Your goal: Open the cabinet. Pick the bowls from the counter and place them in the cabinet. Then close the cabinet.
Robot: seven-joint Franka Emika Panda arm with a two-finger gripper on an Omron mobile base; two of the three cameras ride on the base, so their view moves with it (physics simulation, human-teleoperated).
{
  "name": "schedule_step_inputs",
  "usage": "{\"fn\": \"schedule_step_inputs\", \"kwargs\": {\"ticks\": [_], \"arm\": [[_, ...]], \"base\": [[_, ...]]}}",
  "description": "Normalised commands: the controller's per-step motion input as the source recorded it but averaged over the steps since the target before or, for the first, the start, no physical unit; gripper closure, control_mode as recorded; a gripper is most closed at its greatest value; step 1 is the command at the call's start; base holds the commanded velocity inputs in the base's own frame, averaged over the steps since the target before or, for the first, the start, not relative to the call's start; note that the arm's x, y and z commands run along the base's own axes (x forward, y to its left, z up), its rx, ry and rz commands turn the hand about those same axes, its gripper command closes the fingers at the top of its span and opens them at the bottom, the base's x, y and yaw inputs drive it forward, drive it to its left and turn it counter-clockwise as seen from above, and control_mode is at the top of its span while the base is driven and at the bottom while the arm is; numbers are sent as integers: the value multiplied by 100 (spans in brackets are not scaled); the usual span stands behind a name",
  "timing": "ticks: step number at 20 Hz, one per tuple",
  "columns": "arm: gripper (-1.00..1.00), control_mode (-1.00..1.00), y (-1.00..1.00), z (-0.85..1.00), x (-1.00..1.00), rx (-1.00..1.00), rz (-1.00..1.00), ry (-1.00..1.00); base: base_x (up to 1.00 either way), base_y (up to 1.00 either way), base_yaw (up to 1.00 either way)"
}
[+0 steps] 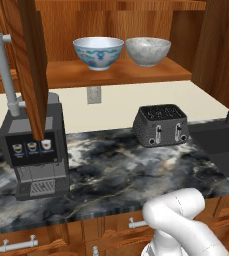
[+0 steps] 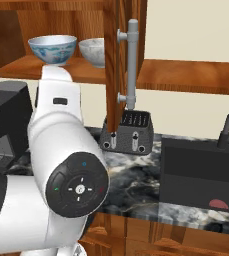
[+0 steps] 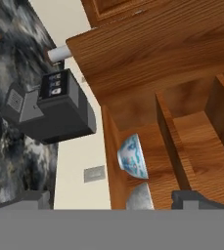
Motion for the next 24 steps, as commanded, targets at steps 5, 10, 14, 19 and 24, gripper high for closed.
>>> {"fn": "schedule_step_inputs", "kwargs": {"ticks": [5, 10, 14, 19, 24], "arm": [[-100, -100, -58, 0, 0, 3, 4, 0], [-100, -100, -58, 0, 0, 5, 4, 0], [-100, -100, -49, 0, 13, 5, 7, -2], [-100, -100, -46, -10, 29, 5, 6, -2], [-100, -100, -35, -21, 46, 8, 9, -1]], "base": [[0, 0, 0], [0, 0, 0], [0, 0, 0], [0, 0, 0], [0, 0, 0]]}}
